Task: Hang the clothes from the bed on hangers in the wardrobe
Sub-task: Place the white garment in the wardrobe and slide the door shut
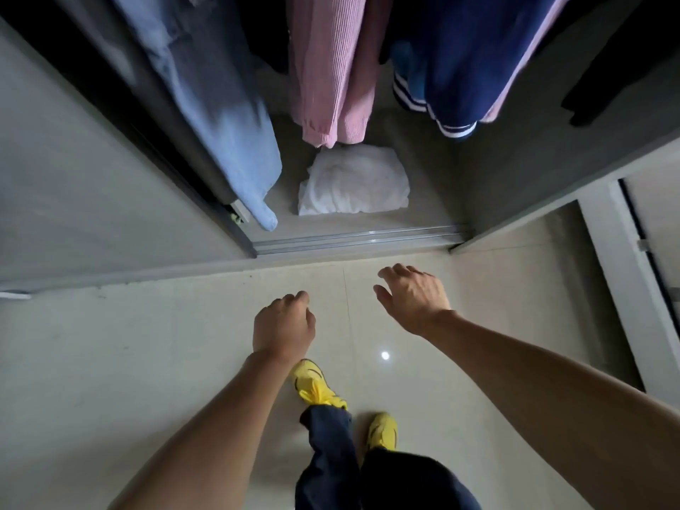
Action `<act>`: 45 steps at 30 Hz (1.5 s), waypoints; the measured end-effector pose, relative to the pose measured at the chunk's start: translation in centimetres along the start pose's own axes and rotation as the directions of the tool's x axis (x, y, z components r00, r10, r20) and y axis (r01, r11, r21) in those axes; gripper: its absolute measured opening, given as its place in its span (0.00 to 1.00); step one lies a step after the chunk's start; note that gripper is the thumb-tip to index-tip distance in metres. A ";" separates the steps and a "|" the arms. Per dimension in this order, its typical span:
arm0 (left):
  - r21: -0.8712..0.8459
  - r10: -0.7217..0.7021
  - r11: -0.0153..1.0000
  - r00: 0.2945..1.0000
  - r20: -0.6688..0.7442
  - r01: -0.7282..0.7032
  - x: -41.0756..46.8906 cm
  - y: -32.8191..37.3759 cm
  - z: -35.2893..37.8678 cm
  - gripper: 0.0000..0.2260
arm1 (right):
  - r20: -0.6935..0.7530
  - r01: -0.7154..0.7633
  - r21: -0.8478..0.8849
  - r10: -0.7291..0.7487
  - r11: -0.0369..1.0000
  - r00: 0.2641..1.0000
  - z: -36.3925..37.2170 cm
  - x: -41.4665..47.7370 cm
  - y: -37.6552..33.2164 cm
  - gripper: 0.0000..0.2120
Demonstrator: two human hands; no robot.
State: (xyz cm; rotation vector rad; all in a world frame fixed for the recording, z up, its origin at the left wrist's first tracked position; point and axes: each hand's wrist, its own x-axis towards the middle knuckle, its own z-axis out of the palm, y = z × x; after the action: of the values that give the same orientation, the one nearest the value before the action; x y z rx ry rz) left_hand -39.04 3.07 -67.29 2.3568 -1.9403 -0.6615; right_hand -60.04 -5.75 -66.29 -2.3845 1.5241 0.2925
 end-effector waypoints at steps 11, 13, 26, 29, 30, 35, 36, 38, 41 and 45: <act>0.043 -0.041 0.998 0.978 -0.203 0.051 -12.4 -0.8 -19.1 0.06 | -0.172 0.048 0.016 -0.044 0.999 0.984 -14.6 -10.5 -7.7 0.17; 0.065 -0.036 0.996 0.959 -0.281 0.056 -14.3 -1.7 -23.7 0.06 | -0.219 0.079 0.006 -0.076 0.997 0.973 -18.1 -11.5 -9.9 0.17; 0.194 0.084 0.980 0.776 -0.626 0.050 -18.6 -12.0 -50.5 0.06 | -0.661 0.295 -0.051 -0.254 0.954 0.706 -41.2 -9.0 -29.2 0.14; 0.235 0.203 0.971 0.709 -0.676 -0.055 -17.4 -15.6 -55.8 0.07 | -0.763 0.298 -0.074 -0.247 0.952 0.597 -44.6 -7.4 -34.1 0.11; 0.259 0.243 0.963 0.680 -0.692 -0.081 -16.9 -16.8 -57.6 0.09 | -0.795 0.288 -0.084 -0.238 0.954 0.558 -45.7 -6.9 -35.7 0.11; 0.380 0.413 0.908 0.523 -0.745 -0.175 -15.4 -21.1 -65.5 0.15 | -0.872 0.236 -0.059 -0.165 0.970 0.461 -50.3 -5.4 -42.1 0.19; 0.408 0.444 0.894 0.488 -0.752 -0.184 -15.2 -21.7 -66.7 0.15 | -0.879 0.213 -0.064 -0.156 0.975 0.450 -51.1 -5.3 -43.0 0.21; 0.475 0.503 0.862 0.410 -0.761 -0.177 -14.8 -22.7 -68.8 0.16 | -0.884 0.166 -0.077 -0.145 0.983 0.444 -52.4 -4.9 -44.5 0.26; 0.551 0.561 0.822 0.364 -0.743 -0.144 -13.8 -24.3 -71.1 0.20 | -0.887 0.116 -0.031 -0.081 0.993 0.455 -54.1 -3.9 -46.4 0.32; 0.558 0.525 0.827 0.443 -0.727 -0.065 -12.3 -26.6 -72.3 0.26 | -0.817 0.081 0.242 0.158 0.967 0.554 -55.0 -2.2 -48.0 0.37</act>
State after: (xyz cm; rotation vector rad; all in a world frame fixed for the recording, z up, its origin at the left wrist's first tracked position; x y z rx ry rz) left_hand 7.99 2.65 -5.07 1.7292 -1.9469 0.9812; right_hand -16.67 -4.35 -7.53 -2.3537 1.7902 -1.1635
